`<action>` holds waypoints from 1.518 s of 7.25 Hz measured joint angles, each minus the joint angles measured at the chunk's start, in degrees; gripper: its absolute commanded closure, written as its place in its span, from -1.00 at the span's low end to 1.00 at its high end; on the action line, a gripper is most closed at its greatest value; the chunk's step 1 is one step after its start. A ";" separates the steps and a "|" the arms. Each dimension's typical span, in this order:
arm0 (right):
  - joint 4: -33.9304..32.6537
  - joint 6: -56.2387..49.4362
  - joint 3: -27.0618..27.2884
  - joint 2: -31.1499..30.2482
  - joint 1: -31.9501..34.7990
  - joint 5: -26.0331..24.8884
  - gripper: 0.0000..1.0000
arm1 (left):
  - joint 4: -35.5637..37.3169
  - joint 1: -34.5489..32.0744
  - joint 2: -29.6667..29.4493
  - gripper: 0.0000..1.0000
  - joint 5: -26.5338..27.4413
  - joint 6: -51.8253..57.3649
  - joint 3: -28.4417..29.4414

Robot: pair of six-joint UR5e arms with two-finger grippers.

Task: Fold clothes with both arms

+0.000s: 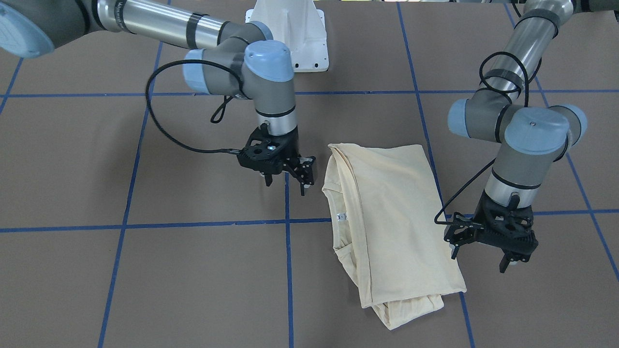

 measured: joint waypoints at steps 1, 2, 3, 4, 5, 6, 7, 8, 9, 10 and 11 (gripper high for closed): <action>0.13 3.09 -4.53 3.92 -1.79 -1.38 -0.11 | 0.00 -0.03 0.61 -1.00 -0.03 -0.20 -0.58; 0.26 4.71 -7.72 6.42 -3.15 -2.65 -0.10 | -0.01 -0.04 0.92 -1.00 -0.03 -0.28 -0.80; 0.39 5.24 -9.61 7.61 -4.12 -3.96 -0.10 | -0.01 -0.04 1.10 -1.00 -0.03 -0.33 -0.90; 0.57 5.35 -11.21 8.41 -4.68 -4.72 -0.10 | -0.01 -0.05 1.25 -1.00 -0.01 -0.35 -0.93; 0.87 5.30 -12.89 9.09 -5.06 -5.28 -0.10 | -0.03 -0.05 1.29 -1.00 0.03 -0.36 -0.95; 1.16 5.15 -14.34 9.42 -5.28 -5.74 -0.10 | -0.05 -0.05 1.31 -1.00 0.04 -0.37 -0.96; 1.53 5.05 -15.52 9.56 -5.47 -6.18 -0.10 | -0.03 -0.05 1.41 -1.00 0.00 -0.37 -0.96; 2.35 5.01 -16.54 9.62 -5.68 -6.59 -0.03 | -0.03 -0.05 1.55 -1.00 -0.02 -0.37 -0.96; 3.27 5.00 -17.55 9.76 -5.82 -6.89 0.04 | -0.07 -0.05 1.65 -1.00 -0.01 -0.37 -0.96; 3.71 4.99 -18.13 9.91 -5.95 -7.07 0.21 | -0.07 -0.05 1.69 -1.00 0.01 -0.37 -0.96; 3.86 4.98 -18.39 10.00 -6.19 -7.17 0.73 | -0.06 -0.05 1.71 -1.00 0.00 -0.37 -0.96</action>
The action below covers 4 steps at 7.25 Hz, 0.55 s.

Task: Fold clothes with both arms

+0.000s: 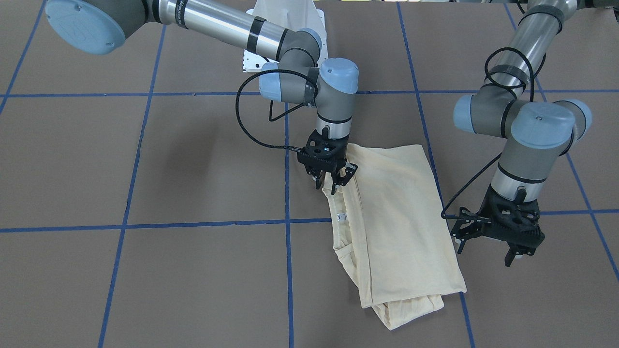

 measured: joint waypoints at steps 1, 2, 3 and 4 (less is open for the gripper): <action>0.02 0.02 -0.09 0.12 -0.21 -0.04 1.00 | -0.02 0.00 0.03 -1.00 -0.02 0.00 0.00; 0.02 0.06 -0.11 0.25 -0.34 -0.06 1.00 | -0.01 0.00 0.03 -1.00 -0.02 0.00 0.00; 0.02 -0.06 -0.10 0.25 -0.36 -0.02 1.00 | 0.02 0.00 0.02 -1.00 -0.02 0.00 0.00; 0.04 -0.63 0.15 0.14 -0.21 0.07 1.00 | 0.02 0.00 0.02 -1.00 -0.02 0.00 -0.05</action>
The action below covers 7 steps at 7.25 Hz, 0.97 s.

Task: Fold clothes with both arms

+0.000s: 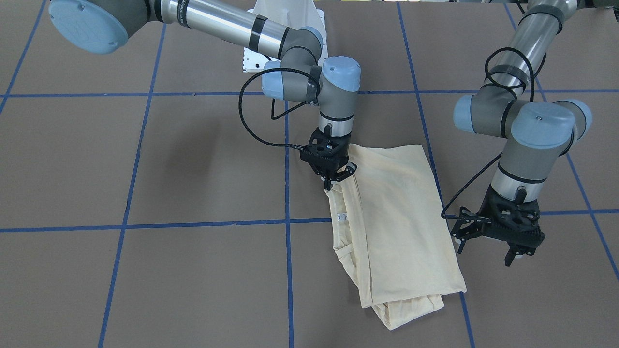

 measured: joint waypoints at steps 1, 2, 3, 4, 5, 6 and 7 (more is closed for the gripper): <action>0.02 -0.97 1.55 -0.87 0.54 0.32 1.00 | -0.03 0.00 -0.02 -1.00 0.00 -0.02 -0.06; -0.05 -1.94 6.06 -4.23 1.30 1.36 1.00 | -0.05 0.00 -0.03 -1.00 0.00 -0.05 -0.09; -0.21 -2.76 13.41 -10.34 1.84 2.66 1.00 | -0.06 0.00 -0.04 -1.00 0.00 -0.08 -0.11; -0.30 -3.25 22.47 -18.36 1.67 3.03 1.00 | -0.06 0.00 -0.05 -1.00 0.00 -0.08 -0.12; -0.40 -3.23 31.45 -26.38 0.16 1.68 1.00 | -0.06 0.00 -0.05 -1.00 0.00 -0.09 -0.12; -0.55 -2.40 39.10 -33.10 -2.81 -1.28 1.00 | -0.06 0.00 -0.05 -1.00 0.00 -0.09 -0.12; -0.70 -0.37 44.38 -37.94 -6.24 -4.77 1.00 | -0.06 0.01 -0.05 -1.00 0.00 -0.09 -0.12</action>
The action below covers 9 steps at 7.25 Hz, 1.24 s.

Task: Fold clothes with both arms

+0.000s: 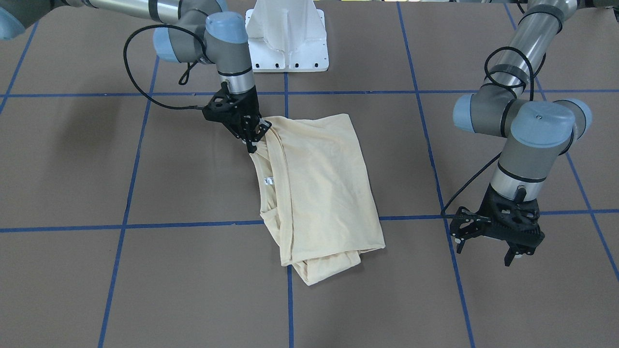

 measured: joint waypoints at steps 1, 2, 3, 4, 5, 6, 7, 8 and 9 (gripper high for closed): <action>-0.21 1.71 2.31 -2.15 -2.50 -2.71 0.50 | 0.00 0.04 0.00 -1.00 0.00 0.00 0.00; -0.41 2.36 3.08 -2.97 -3.75 -4.02 -0.98 | 0.00 0.06 -0.03 -1.00 0.00 0.00 0.00; -0.60 2.06 3.27 -3.39 -4.12 -4.43 -1.00 | 0.00 0.06 -0.06 -1.00 0.00 0.00 0.00; -1.23 0.03 3.30 -3.42 -3.53 -4.10 -1.00 | 0.00 0.07 -0.07 -1.00 -0.02 0.00 0.00; -3.39 -3.55 3.28 -2.18 -1.74 -2.23 -1.00 | 0.00 0.07 -0.09 -1.00 -0.06 0.00 0.00; -7.35 -7.00 3.12 0.50 0.11 0.53 -1.00 | 0.00 0.07 -0.09 -1.00 -0.08 0.00 0.00; -12.29 -11.00 2.91 3.92 1.23 2.74 -1.00 | 0.00 0.07 -0.09 -1.00 -0.08 0.00 0.00; -16.69 -15.07 2.50 7.05 1.71 4.49 -1.00 | 0.00 0.07 -0.09 -1.00 -0.09 0.00 0.00; -19.99 -18.88 1.15 9.67 1.85 6.87 -1.00 | 0.00 0.07 -0.09 -1.00 -0.07 0.00 0.00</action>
